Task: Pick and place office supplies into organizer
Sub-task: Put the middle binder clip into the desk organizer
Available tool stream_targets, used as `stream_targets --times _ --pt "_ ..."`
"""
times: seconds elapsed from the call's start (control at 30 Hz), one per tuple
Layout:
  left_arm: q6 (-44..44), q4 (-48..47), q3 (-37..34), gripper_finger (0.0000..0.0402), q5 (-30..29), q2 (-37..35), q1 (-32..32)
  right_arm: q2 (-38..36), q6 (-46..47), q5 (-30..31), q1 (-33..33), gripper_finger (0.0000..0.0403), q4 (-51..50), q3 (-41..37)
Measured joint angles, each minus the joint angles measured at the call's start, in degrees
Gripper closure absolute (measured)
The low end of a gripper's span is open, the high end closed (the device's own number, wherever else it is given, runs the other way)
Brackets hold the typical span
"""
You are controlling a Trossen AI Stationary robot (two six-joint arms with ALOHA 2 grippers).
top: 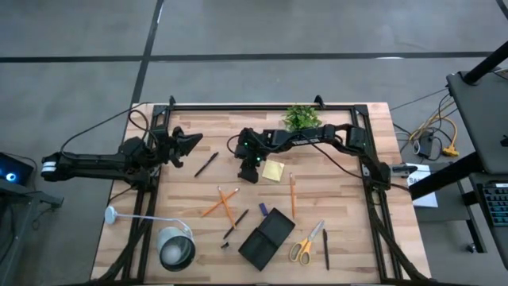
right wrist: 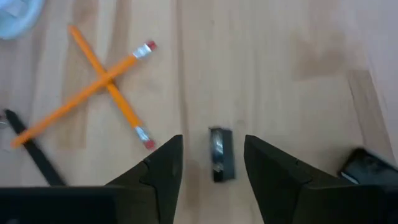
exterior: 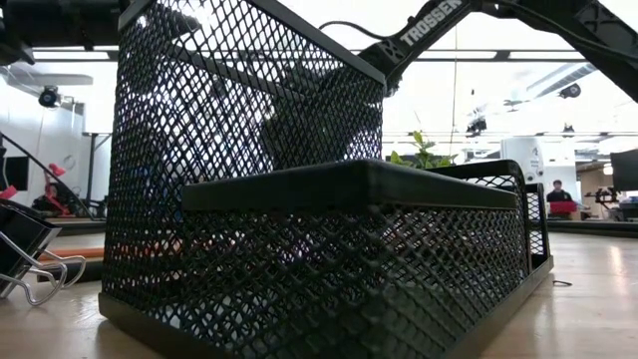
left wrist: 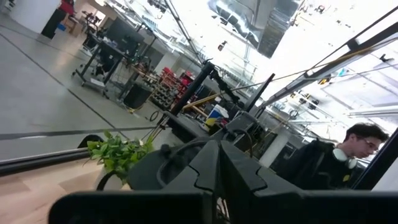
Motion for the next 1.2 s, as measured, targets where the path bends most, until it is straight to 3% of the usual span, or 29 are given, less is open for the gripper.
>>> stream_targets --times 0.5,0.87,1.2 --pt "0.2 0.2 -0.1 0.0402 0.0 1.2 0.0 -0.6 -0.2 0.0 0.0 0.0388 0.8 0.1" --pt "0.3 0.6 -0.1 0.0402 0.0 1.0 0.0 -2.2 0.4 0.0 0.0 0.0394 0.2 0.4" --pt "0.3 1.1 0.0 0.0402 0.0 0.9 0.0 -10.7 0.4 2.3 0.9 0.0394 -1.4 1.0"
